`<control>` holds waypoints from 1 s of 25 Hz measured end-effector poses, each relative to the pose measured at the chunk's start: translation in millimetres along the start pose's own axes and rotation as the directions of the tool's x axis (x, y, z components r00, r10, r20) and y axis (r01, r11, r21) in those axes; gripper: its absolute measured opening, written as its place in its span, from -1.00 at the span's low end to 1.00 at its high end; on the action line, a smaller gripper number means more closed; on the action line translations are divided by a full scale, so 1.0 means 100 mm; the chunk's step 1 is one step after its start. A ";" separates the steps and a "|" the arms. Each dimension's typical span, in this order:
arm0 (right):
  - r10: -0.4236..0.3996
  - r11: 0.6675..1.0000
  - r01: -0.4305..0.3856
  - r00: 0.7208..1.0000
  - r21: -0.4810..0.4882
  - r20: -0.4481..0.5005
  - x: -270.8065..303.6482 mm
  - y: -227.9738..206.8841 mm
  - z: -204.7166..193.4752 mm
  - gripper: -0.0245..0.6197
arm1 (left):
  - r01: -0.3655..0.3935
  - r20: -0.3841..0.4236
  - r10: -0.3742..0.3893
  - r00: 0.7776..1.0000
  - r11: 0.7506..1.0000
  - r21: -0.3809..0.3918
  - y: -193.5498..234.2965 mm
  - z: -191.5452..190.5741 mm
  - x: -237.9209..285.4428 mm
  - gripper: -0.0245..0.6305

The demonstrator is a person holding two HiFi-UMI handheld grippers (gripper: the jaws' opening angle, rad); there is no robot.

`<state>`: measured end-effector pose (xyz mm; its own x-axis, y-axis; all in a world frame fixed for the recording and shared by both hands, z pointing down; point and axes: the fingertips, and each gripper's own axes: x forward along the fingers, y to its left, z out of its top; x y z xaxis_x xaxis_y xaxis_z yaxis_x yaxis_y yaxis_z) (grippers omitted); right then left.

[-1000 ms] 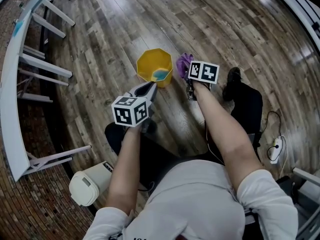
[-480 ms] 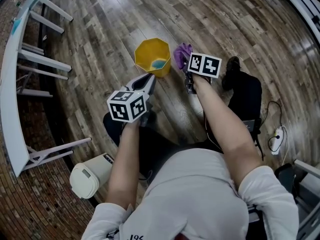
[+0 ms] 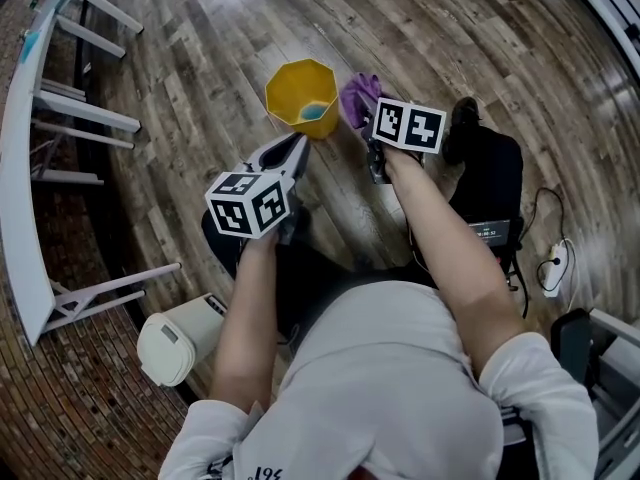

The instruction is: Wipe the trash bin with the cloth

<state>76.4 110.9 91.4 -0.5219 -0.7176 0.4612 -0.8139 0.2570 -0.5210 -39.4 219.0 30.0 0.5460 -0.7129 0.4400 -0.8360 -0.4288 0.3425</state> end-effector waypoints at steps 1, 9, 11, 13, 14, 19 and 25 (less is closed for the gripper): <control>0.004 1.000 -0.004 1.000 -0.002 0.002 -0.02 0.02 0.00 -0.57 | 0.001 0.001 -0.001 1.000 1.000 0.000 -0.02 -0.01 -0.01 -0.83; 0.022 0.998 -0.020 0.999 -0.055 0.025 -0.22 0.21 0.05 -0.57 | 0.022 0.029 -0.021 0.999 1.000 -0.020 -0.13 0.04 -0.10 -0.83; 0.027 0.996 -0.025 0.999 -0.081 0.031 -0.25 0.26 0.07 -0.57 | 0.026 0.045 -0.025 0.999 0.999 -0.024 -0.15 0.08 -0.13 -0.83; 0.033 0.995 -0.030 0.999 -0.099 0.032 -0.30 0.29 0.07 -0.57 | 0.028 0.053 -0.026 0.998 0.999 -0.023 -0.19 0.09 -0.14 -0.83; 0.038 0.994 -0.035 0.999 -0.103 0.032 -0.32 0.30 0.05 -0.57 | 0.027 0.054 -0.026 0.998 0.999 -0.020 -0.20 0.08 -0.15 -0.83; 0.052 0.992 -0.049 0.998 -0.113 0.020 -0.43 0.35 -0.03 -0.57 | 0.034 0.065 -0.033 0.997 0.999 -0.017 -0.29 0.07 -0.20 -0.83; 0.093 0.984 -0.089 0.995 -0.152 0.023 -0.56 0.51 -0.06 -0.57 | 0.045 0.098 -0.042 0.994 0.999 -0.029 -0.36 0.10 -0.29 -0.83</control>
<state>62.5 167.8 42.9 -0.5896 -0.7051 0.3940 -0.7937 0.4152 -0.4445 -25.6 250.0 -3.5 0.5728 -0.7450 0.3420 -0.8084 -0.4441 0.3864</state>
